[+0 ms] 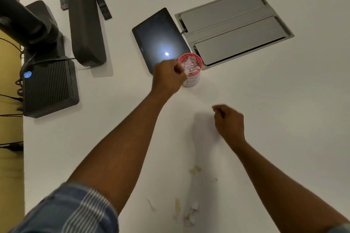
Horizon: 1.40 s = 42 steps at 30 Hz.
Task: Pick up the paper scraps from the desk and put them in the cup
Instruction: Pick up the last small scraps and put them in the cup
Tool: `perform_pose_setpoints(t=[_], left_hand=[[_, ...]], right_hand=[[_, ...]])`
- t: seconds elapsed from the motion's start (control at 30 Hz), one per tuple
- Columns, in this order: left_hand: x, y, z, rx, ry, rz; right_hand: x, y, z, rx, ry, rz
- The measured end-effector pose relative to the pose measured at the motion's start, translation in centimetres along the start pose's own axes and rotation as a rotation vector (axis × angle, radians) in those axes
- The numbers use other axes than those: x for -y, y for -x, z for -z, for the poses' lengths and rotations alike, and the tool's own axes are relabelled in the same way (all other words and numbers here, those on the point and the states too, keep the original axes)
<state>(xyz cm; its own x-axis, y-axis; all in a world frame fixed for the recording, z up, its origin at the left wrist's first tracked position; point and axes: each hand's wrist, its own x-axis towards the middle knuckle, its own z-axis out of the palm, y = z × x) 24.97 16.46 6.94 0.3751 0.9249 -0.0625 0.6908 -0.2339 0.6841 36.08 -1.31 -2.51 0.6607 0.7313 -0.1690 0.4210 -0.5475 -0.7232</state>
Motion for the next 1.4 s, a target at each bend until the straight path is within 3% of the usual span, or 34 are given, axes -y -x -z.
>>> perform_pose_setpoints(t=[0.1, 0.23, 0.47, 0.6, 0.8, 0.93, 1.1, 1.27, 1.4], left_hand=[[-1.2, -3.6, -1.9, 0.023, -0.21, -0.097], [-2.0, -6.2, -4.2, 0.185, -0.477, -0.141], [-3.4, -7.3, -4.4, 0.36, -0.675, -0.287], [-3.5, -5.7, -2.1, 0.269, -0.61, -0.29], [0.5, 4.6, 1.2, -0.023, -0.218, -0.214], [7.1, 16.2, 0.5, 0.063, -0.172, -0.08], [14.8, 28.3, -0.3, 0.228, -0.361, 0.244], [16.1, 33.5, -1.2, 0.282, -0.274, 0.209], [14.9, 34.7, -2.5, 0.355, -0.195, 0.206]], right_hand=[[-3.8, 3.7, -0.6, 0.096, 0.197, 0.091], [-5.8, 6.0, -0.4, 0.193, 0.285, 0.293], [-5.5, 5.4, 0.4, 0.25, 0.272, 0.305], [-5.2, 6.3, 0.4, 0.281, 0.235, 0.29], [-4.7, 9.8, 0.8, 0.36, 0.311, 0.294], [-5.4, 12.4, 1.1, 0.447, 0.468, 0.193], [-4.9, 14.7, 0.4, 0.566, 0.482, 0.266], [-3.9, 17.2, -1.5, 0.622, 0.489, 0.413], [-3.4, 17.0, -2.0, 0.506, 0.443, 0.378]])
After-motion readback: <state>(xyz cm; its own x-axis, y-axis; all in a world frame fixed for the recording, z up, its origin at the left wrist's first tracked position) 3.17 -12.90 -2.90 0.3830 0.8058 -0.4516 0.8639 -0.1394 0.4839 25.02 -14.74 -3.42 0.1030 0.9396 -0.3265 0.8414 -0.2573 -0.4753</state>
